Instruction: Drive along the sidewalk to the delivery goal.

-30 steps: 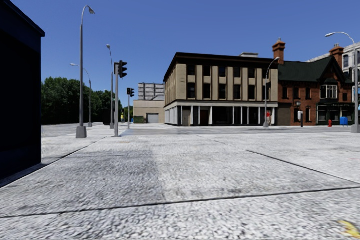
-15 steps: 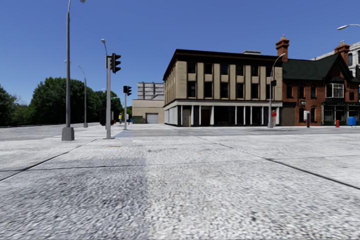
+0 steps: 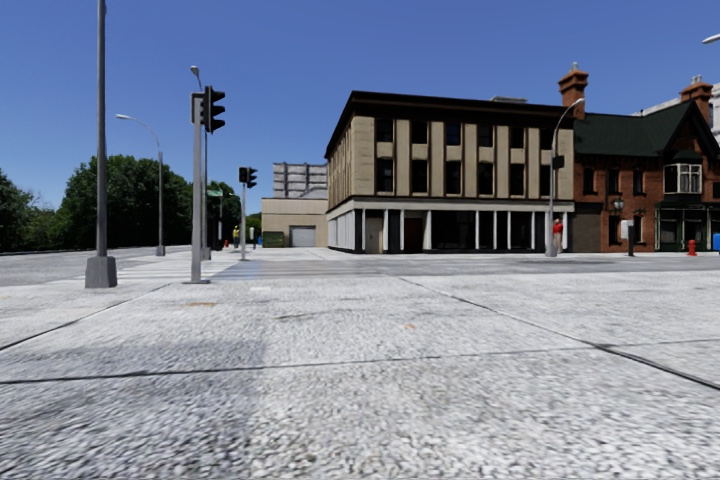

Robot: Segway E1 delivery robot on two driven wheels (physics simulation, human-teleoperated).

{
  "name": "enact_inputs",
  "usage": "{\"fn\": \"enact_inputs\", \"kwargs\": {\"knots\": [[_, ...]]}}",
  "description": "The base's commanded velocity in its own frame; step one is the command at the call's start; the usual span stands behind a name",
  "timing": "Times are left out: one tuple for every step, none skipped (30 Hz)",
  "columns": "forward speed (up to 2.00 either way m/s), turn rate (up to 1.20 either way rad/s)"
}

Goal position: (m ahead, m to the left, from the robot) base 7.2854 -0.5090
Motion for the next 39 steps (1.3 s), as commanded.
{"fn": "enact_inputs", "kwargs": {"knots": [[2.0, 0.0], [2.0, 0.0], [2.0, 0.0], [2.0, 0.0], [2.0, 0.0], [2.0, 0.0], [2.0, 0.0], [2.0, 0.0], [2.0, 0.0], [2.0, 0.0], [2.0, 0.0], [2.0, 0.0], [2.0, 0.0], [2.0, 0.0], [2.0, 0.0], [2.0, 0.0], [2.0, 0.0], [2.0, 0.0], [2.0, 0.0], [2.0, 0.0], [2.0, 0.0], [2.0, 0.0], [2.0, 0.0], [2.0, 0.0], [2.0, 0.0], [2.0, 0.0], [2.0, 0.0], [2.0, 0.0], [2.0, 0.0], [2.0, 0.0], [2.0, 0.0], [2.0, 0.0], [2.0, 0.0], [2.0, 0.0], [2.0, 0.0], [2.0, 0.0], [2.0, 0.0], [2.0, 0.0], [2.0, 0.0]]}}
